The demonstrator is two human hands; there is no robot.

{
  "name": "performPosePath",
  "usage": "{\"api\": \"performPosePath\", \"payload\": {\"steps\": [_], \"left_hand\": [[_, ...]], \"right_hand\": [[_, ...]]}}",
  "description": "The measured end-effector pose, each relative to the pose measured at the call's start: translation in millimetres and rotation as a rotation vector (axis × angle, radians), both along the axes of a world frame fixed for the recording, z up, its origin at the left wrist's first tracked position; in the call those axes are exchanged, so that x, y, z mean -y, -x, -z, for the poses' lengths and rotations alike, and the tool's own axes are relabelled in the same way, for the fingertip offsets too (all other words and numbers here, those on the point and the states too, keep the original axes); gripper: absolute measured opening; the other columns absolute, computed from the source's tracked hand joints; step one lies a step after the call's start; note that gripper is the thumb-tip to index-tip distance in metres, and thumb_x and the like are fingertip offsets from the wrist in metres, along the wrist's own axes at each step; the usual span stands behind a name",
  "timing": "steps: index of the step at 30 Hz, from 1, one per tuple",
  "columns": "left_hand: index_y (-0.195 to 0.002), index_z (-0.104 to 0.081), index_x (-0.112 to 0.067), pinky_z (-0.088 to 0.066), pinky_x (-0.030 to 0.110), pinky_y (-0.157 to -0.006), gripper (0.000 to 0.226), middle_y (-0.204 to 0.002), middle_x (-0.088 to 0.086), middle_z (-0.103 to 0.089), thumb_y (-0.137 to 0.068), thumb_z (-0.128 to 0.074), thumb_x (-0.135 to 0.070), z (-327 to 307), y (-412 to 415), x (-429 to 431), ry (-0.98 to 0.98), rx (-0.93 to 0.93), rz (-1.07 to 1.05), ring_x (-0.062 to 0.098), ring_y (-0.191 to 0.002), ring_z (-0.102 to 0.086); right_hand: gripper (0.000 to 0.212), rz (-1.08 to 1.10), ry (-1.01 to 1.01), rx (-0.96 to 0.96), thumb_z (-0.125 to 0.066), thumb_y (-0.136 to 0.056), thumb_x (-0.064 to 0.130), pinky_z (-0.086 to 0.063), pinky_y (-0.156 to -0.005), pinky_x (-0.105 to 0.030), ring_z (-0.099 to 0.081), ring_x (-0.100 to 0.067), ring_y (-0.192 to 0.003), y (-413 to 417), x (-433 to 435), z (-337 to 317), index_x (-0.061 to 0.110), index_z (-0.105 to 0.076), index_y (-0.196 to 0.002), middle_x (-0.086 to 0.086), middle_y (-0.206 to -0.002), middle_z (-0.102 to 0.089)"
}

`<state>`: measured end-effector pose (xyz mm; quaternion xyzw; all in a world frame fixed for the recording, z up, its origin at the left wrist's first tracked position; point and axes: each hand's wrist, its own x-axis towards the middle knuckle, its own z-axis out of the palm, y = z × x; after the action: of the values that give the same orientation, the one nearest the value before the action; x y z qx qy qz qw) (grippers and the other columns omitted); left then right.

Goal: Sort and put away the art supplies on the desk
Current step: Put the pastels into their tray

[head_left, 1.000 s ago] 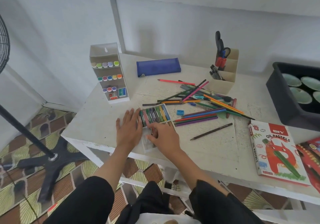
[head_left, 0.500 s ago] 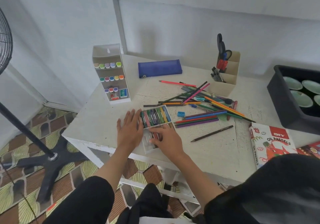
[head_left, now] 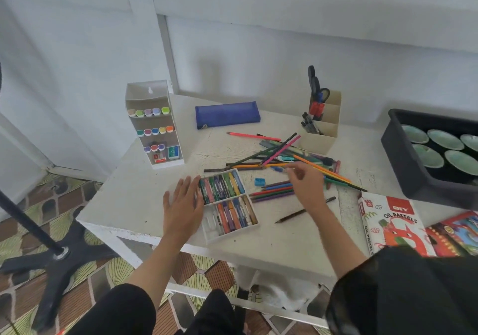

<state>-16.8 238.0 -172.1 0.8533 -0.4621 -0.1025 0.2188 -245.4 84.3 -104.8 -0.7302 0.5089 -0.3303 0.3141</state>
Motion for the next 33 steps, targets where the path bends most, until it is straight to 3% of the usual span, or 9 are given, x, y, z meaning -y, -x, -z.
{"api": "performPosePath", "payload": {"steps": [2,7,14,23,26,29,33], "left_hand": [[-0.151,-0.015,-0.03,0.005,0.043,-0.117,0.05,-0.159,-0.006,-0.013,-0.102,-0.026,-0.032,-0.2,0.1,0.4,-0.008,0.009,-0.003,0.01,-0.147,-0.002],[-0.151,-0.016,-0.029,0.005,0.042,-0.117,0.05,-0.159,-0.005,-0.013,-0.102,-0.027,-0.032,-0.3,0.8,0.7,0.003,0.01,-0.006,0.011,-0.147,-0.003],[-0.15,-0.018,-0.03,0.002,0.043,-0.118,0.05,-0.159,-0.006,-0.015,-0.102,-0.028,-0.031,0.4,0.4,2.0,0.001,0.021,-0.011,0.011,-0.147,-0.004],[-0.151,-0.016,-0.031,0.003,0.042,-0.118,0.05,-0.159,-0.006,-0.015,-0.102,-0.028,-0.031,1.5,-0.4,1.8,0.006,0.023,-0.013,0.01,-0.147,-0.004],[-0.151,-0.016,-0.031,0.004,0.041,-0.117,0.05,-0.159,-0.006,-0.015,-0.102,-0.028,-0.032,0.8,0.3,1.2,0.008,0.024,-0.014,0.01,-0.147,-0.003],[-0.151,-0.015,-0.032,0.005,0.041,-0.117,0.051,-0.159,-0.007,-0.014,-0.102,-0.028,-0.032,1.7,0.3,1.1,0.006,0.025,-0.016,0.009,-0.147,-0.003],[-0.151,-0.015,-0.032,0.004,0.042,-0.117,0.051,-0.159,-0.007,-0.014,-0.102,-0.028,-0.032,3.1,-0.5,2.3,0.005,0.026,-0.018,0.009,-0.147,-0.003]], "right_hand": [[0.017,0.132,0.013,-0.075,-0.057,-0.091,0.007,-0.034,-0.062,-0.002,-0.058,-0.016,-0.074,26.0,32.2,-7.1,0.002,-0.069,-0.101,-0.01,-0.088,-0.067],[0.02,0.4,-0.046,-0.262,-0.057,-0.091,0.014,-0.036,-0.072,-0.024,-0.059,-0.029,-0.095,75.4,86.7,-0.1,0.0,-0.067,-0.101,-0.018,-0.105,-0.066],[0.049,0.446,-0.286,-0.44,-0.047,-0.09,0.055,-0.048,-0.078,-0.041,-0.059,-0.028,-0.082,84.8,116.4,36.1,0.009,-0.064,-0.089,-0.012,-0.084,-0.063],[0.039,0.517,-0.303,-0.538,-0.054,-0.089,0.046,-0.043,-0.092,-0.046,-0.057,-0.033,-0.1,80.9,121.5,26.5,0.009,-0.061,-0.099,-0.015,-0.103,-0.063],[0.043,0.553,-0.32,-0.497,-0.059,-0.085,0.05,-0.048,-0.087,-0.044,-0.06,-0.032,-0.094,83.5,121.9,27.9,0.008,-0.063,-0.095,-0.014,-0.099,-0.065],[0.035,0.572,-0.294,-0.388,-0.064,-0.085,0.04,-0.05,-0.083,-0.042,-0.062,-0.028,-0.087,85.7,120.9,28.3,0.007,-0.07,-0.091,-0.012,-0.091,-0.068],[0.025,0.532,-0.1,-0.096,-0.061,-0.089,0.027,-0.046,-0.078,-0.031,-0.063,-0.024,-0.091,80.9,111.8,22.3,0.006,-0.067,-0.102,-0.011,-0.099,-0.07]]}}
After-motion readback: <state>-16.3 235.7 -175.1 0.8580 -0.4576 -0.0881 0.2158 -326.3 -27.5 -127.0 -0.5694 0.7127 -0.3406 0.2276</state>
